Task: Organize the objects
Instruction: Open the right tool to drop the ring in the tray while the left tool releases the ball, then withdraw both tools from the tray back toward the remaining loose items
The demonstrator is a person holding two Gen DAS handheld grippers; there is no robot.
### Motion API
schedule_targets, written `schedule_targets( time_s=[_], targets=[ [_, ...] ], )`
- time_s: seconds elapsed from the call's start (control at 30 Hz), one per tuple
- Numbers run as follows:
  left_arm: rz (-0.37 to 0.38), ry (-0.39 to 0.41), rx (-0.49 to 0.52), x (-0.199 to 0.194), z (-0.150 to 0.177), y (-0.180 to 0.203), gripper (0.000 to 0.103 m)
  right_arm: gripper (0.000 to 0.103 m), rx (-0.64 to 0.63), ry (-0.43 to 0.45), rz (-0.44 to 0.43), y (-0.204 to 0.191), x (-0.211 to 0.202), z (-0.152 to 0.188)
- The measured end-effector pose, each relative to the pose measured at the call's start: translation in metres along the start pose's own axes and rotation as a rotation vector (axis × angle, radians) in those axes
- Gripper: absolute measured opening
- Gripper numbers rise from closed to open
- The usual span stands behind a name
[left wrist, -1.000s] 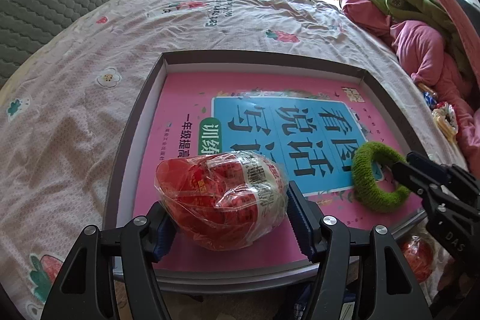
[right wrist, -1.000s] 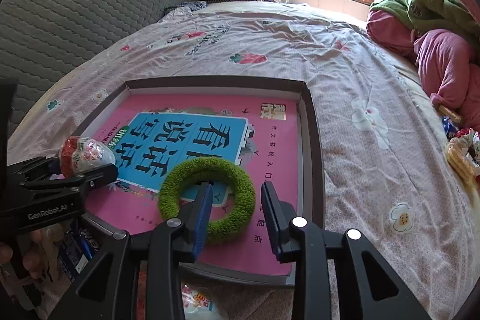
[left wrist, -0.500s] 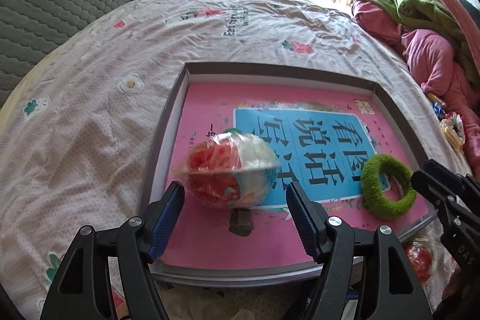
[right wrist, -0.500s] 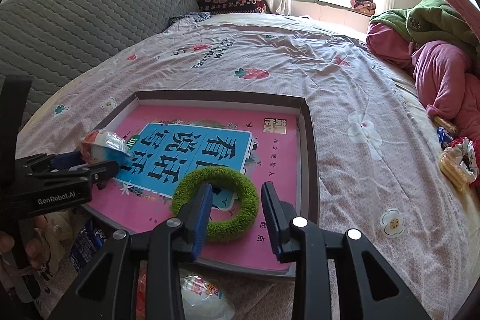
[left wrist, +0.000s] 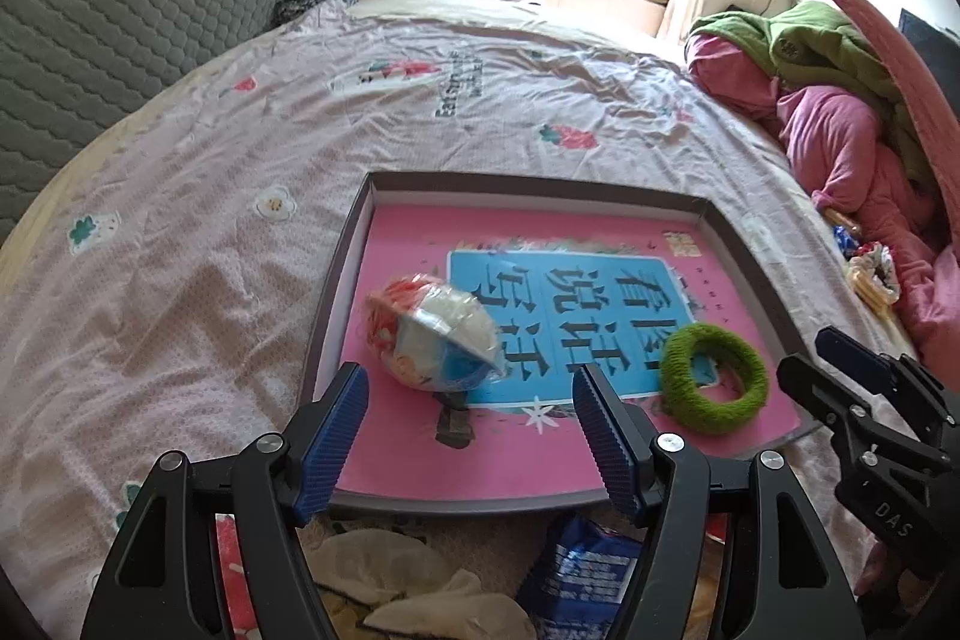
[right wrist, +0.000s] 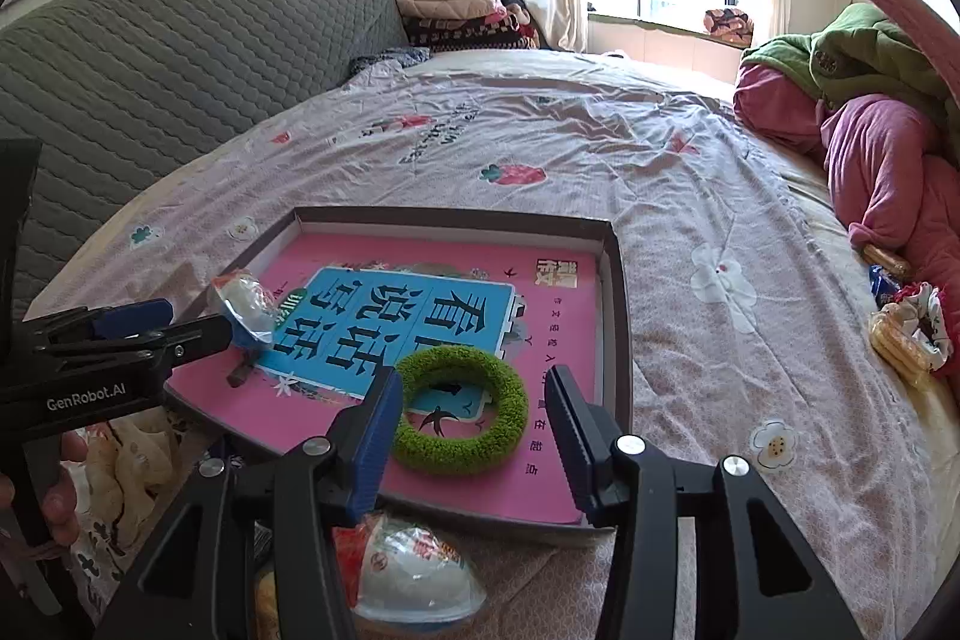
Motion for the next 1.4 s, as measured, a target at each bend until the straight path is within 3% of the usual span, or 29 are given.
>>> schedule_targets(
  time_s=[0.47,0.77,1.13,1.4],
  targets=[
    [-0.010,0.063,0.003,-0.050,0.005,0.004,0.073,0.052,-0.026,0.079,-0.030,-0.012,-0.035,-0.004],
    [-0.028,0.085,-0.001,-0.077,0.025,-0.002,0.073,0.052,-0.055,0.126,-0.028,-0.021,-0.058,0.003],
    [-0.052,0.077,-0.014,-0.090,0.049,-0.017,0.073,0.056,-0.124,0.166,-0.016,-0.038,-0.072,0.017],
    [-0.068,0.083,-0.008,-0.094,0.066,-0.022,0.073,0.056,-0.099,0.149,-0.026,-0.034,-0.082,0.037]
  ],
)
Point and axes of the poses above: each gripper's, at about its wrist camera, not at the fingertips, and x roughly the way its jaws point, y to its right, z to its underside, the point moved 10 cm from there along x, roughly the way its jaws point, and after that the axes turned 7 degrees about x, right-handed, at the moved point
